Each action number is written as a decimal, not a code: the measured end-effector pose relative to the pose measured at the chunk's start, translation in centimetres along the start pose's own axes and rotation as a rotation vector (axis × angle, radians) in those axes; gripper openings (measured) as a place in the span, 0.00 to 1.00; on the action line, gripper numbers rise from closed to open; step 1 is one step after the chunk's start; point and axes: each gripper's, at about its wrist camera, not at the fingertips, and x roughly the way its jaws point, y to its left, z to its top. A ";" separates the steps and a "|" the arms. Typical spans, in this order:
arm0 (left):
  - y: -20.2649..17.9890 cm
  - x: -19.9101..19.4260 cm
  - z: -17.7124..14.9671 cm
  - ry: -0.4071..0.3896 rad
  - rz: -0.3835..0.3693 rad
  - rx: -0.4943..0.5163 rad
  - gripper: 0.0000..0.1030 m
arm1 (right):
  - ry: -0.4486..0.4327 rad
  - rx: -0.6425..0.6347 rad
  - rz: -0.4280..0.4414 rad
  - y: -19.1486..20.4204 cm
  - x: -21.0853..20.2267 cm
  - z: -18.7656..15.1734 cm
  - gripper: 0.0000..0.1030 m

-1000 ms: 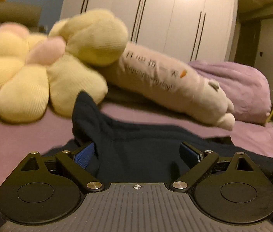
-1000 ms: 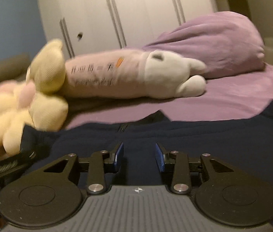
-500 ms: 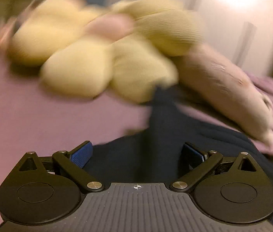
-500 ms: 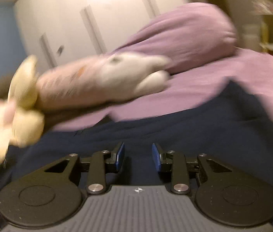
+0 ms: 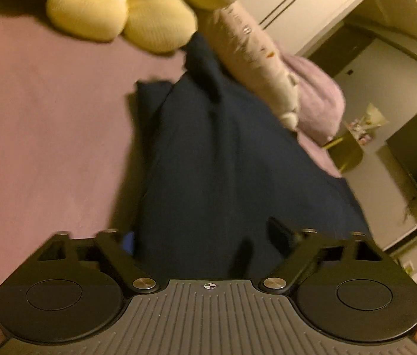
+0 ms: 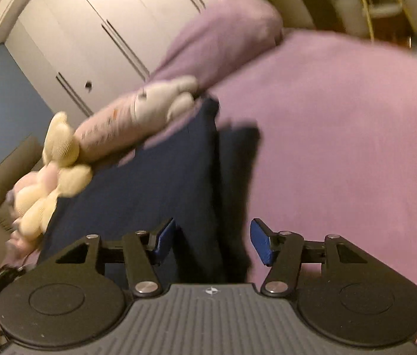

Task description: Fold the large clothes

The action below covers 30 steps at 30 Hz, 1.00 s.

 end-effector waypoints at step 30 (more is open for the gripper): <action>-3.0 -2.8 0.8 0.071 0.008 0.072 0.33 | 0.210 0.065 0.171 0.9 2.6 1.3 0.15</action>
